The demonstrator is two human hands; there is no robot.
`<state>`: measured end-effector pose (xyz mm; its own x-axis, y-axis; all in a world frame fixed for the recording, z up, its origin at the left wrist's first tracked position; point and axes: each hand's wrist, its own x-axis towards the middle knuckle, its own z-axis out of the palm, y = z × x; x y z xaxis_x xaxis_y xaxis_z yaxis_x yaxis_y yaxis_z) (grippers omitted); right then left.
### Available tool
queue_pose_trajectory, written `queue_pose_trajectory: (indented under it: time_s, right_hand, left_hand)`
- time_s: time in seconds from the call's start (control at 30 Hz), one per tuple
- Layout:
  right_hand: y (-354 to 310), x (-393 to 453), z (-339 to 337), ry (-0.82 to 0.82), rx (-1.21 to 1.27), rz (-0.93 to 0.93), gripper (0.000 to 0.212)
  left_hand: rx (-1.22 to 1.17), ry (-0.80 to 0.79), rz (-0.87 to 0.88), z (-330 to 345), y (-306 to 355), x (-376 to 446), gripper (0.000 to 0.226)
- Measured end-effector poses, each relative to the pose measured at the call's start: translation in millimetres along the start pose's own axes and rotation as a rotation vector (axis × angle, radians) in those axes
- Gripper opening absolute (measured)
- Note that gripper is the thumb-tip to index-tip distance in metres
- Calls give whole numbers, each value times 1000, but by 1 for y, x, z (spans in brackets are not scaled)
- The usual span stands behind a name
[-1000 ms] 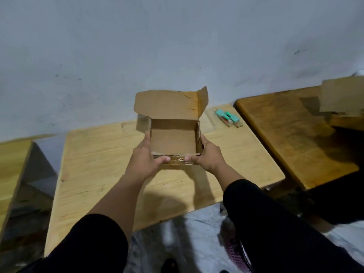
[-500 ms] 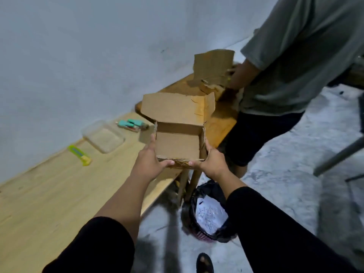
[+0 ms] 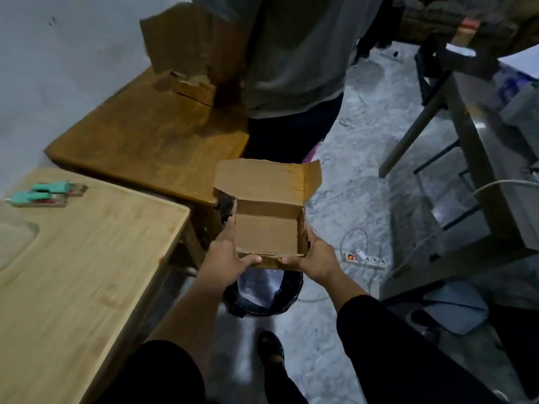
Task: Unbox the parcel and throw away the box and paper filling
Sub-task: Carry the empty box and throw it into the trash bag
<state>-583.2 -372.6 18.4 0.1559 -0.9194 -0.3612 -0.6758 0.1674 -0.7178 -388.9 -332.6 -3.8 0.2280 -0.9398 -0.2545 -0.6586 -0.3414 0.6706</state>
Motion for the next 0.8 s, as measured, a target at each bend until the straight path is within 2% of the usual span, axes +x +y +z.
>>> queue_pose_trajectory:
  time_s: [0.13,0.2,0.23,0.33,0.4,0.5,0.6,0.8]
  right_hand:
    - [17,28,7,-43,-27,37,85]
    - [20,43,10,-90,-101,17,89]
    - [20,49,9,-122,-175,17,88]
    - [19,73,9,-232,-339,14,74]
    - [12,88,7,-277,-497,6,77]
    - [-7,104,1,-324,-660,-67,74]
    - [-29,117,-7,-323,-747,-180,73]
    - [-101,128,-17,-262,-818,-378,71]
  left_hand:
    - [62,-66,-7,24,-3,20,101]
    - [171,-32,32,30,3,29,63]
    - [208,-102,23,33,2,35,54]
    - [396,-139,-38,36,6,49,66]
    - [377,-63,-63,36,5,64,70]
    - [388,17,-58,30,18,74,66]
    - [487,68,-12,18,28,86,69]
    - [532,195,-65,-51,55,95,61]
